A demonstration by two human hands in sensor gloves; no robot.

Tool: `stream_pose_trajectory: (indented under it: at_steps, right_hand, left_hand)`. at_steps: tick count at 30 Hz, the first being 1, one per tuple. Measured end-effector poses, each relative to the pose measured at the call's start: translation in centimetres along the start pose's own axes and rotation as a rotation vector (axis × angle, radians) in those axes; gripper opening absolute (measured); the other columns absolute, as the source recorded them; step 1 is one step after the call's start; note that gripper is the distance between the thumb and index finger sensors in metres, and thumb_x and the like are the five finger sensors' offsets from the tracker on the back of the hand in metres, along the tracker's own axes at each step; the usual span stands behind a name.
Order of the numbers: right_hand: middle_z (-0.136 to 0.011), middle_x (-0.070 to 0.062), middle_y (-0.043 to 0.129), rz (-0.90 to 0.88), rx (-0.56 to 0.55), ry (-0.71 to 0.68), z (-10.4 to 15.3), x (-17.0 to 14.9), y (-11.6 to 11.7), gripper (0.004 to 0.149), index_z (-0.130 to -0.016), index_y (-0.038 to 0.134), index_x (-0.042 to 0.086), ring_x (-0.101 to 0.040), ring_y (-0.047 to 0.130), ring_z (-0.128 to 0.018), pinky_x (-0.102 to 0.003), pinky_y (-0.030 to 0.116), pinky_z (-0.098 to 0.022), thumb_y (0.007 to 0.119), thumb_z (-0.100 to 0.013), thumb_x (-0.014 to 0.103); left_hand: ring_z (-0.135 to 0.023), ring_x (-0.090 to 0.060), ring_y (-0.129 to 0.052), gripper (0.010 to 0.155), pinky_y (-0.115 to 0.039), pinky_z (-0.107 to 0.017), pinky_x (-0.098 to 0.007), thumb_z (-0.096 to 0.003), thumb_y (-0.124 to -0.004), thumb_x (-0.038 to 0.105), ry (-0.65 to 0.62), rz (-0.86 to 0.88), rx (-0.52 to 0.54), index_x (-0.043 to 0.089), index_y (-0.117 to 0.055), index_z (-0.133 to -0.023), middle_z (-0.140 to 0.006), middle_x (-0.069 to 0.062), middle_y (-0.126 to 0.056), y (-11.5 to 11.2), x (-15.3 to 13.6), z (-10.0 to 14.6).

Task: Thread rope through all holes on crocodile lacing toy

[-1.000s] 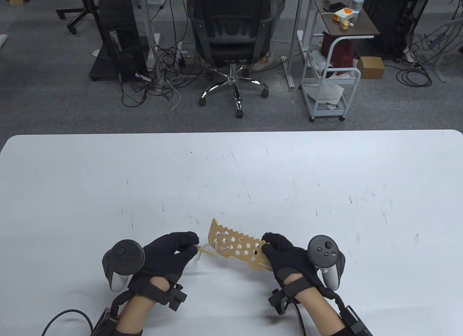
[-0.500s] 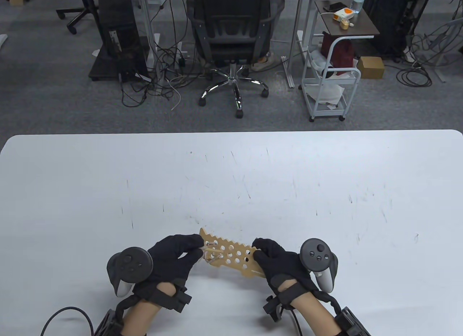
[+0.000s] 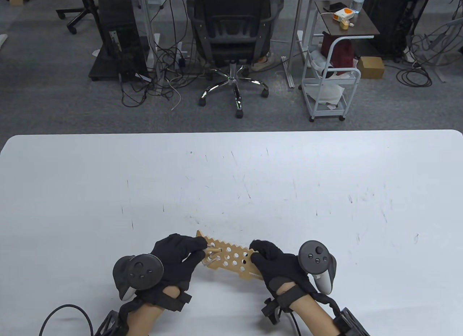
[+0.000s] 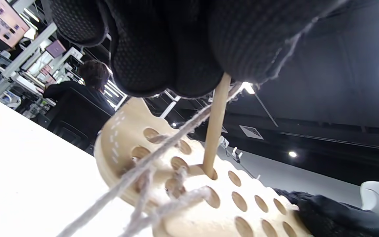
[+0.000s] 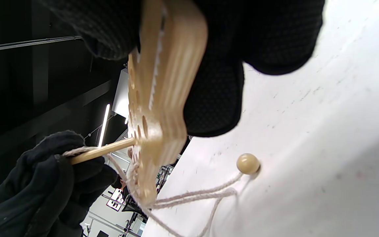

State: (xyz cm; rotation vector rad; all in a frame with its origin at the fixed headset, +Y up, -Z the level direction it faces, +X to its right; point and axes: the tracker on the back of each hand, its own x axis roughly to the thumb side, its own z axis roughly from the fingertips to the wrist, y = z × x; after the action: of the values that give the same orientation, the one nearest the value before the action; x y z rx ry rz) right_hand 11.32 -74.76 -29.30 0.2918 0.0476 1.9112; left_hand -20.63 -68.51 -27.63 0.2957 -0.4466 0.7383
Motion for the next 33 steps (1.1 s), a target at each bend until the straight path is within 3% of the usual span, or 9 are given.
stream_pose_trajectory:
  at_steps: [7,17,22,28,33]
  right_hand:
    - [-0.072,-0.008,0.097,-0.005,0.011,-0.015,0.1,0.2,0.3,0.049,-0.088,0.07,0.009,-0.025,0.108,-0.048,-0.043,0.082,-0.04,0.078,-0.046,0.034]
    - [-0.072,-0.008,0.097,-0.008,0.022,-0.023,0.2,0.4,0.5,0.049,-0.088,0.07,0.009,-0.025,0.108,-0.048,-0.043,0.082,-0.04,0.078,-0.046,0.034]
    - [-0.071,-0.008,0.097,-0.006,0.029,-0.025,0.3,0.5,0.8,0.05,-0.088,0.07,0.009,-0.025,0.108,-0.048,-0.043,0.082,-0.04,0.078,-0.046,0.034]
    - [-0.072,-0.008,0.097,-0.005,0.033,-0.027,0.3,0.5,0.8,0.049,-0.088,0.07,0.009,-0.025,0.108,-0.048,-0.043,0.082,-0.04,0.078,-0.046,0.034]
    - [-0.072,-0.008,0.097,-0.001,0.043,-0.029,0.3,0.6,1.0,0.05,-0.088,0.07,0.009,-0.025,0.108,-0.048,-0.043,0.082,-0.04,0.078,-0.046,0.034]
  left_hand:
    - [-0.067,-0.024,-0.099,0.043,-0.069,-0.069,-0.053,-0.0398,-0.086,0.041,0.0,0.007,-0.039,0.03,-0.093,-0.081,-0.072,0.003,-0.101,-1.0,-0.1,-0.1]
    - [-0.09,-0.031,-0.068,0.042,-0.048,-0.076,-0.055,-0.0402,-0.089,0.044,0.001,-0.13,-0.017,0.037,-0.089,-0.081,-0.098,-0.002,-0.072,-1.4,0.6,0.0]
    - [-0.097,-0.033,-0.059,0.044,-0.044,-0.077,-0.056,-0.0416,-0.089,0.041,0.007,-0.128,-0.035,0.037,-0.085,-0.085,-0.102,-0.002,-0.065,-1.8,0.7,0.0]
    - [-0.103,-0.035,-0.046,0.056,-0.039,-0.078,-0.056,-0.0417,-0.09,0.042,0.012,-0.16,-0.064,0.04,-0.074,-0.095,-0.11,-0.004,-0.052,-2.3,0.8,-0.1]
    - [-0.104,-0.035,-0.043,0.057,-0.037,-0.078,-0.057,-0.0422,-0.089,0.04,0.007,-0.193,-0.088,0.041,-0.072,-0.096,-0.111,-0.004,-0.049,-2.6,1.1,-0.1]
